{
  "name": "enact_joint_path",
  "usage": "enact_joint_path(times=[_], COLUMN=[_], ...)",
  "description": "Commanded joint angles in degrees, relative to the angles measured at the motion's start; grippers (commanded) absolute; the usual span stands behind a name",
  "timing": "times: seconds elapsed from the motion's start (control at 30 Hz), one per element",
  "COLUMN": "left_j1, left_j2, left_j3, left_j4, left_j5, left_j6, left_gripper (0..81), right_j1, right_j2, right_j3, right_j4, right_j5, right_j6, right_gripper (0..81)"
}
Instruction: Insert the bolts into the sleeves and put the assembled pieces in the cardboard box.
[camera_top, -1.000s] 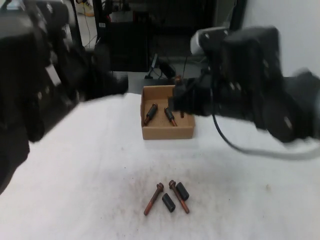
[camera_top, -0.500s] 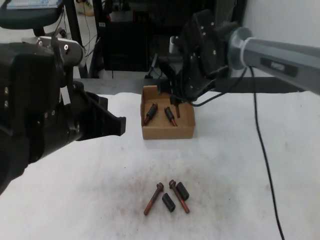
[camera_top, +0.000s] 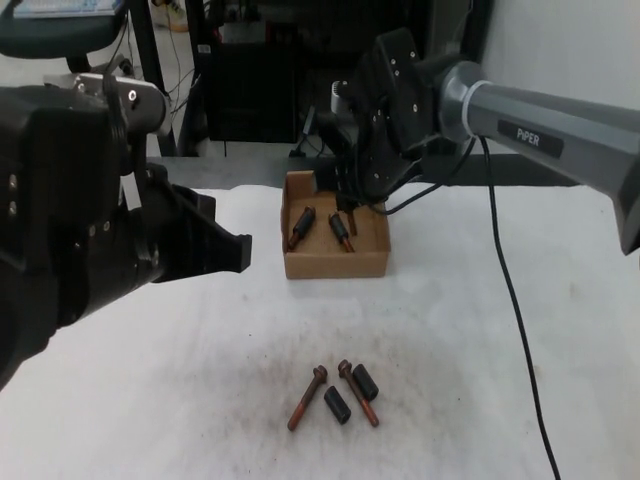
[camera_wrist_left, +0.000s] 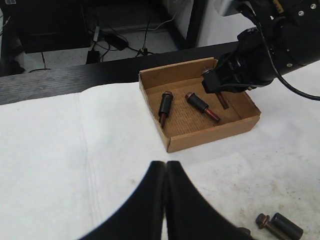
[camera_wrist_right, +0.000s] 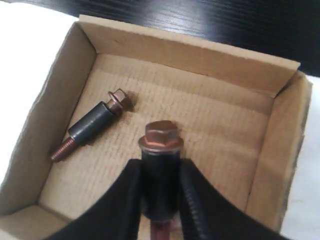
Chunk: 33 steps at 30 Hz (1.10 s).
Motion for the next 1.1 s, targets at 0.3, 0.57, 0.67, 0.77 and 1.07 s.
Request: enact_joint_path(times=[0.3,0.57,0.67,0.77,1.07], left_j1=[0.0,0.0,0.0,0.0,-0.9], left_j2=[-0.2,-0.2,-0.2,0.8,8.1], left_j3=[-0.3,-0.3,-0.3,-0.3,-0.3], left_j4=[-0.2,0.0,1.3,3.9,7.0], left_j5=[0.5,17.6,20.3,20.6,25.9], left_j6=[-0.3,-0.3,-0.3,0.8,1.1], left_gripper=[0.0,0.0,0.0,0.0,0.8], right_j1=[-0.5,-0.5,-0.5,-0.5,-0.3], right_j2=[-0.9,-5.1,-7.6,-11.4,-30.6], right_j3=[-0.8,-1.0,-0.8,0.1,19.4], right_j4=[-0.9,4.8,9.8,13.3,10.4], right_j5=[-3.1,-2.9,-3.8,-8.1,-10.9], right_j6=[-2.1,-2.0,-1.7,-2.2,-0.6], right_gripper=[31.9,0.8,0.8,0.8,0.8])
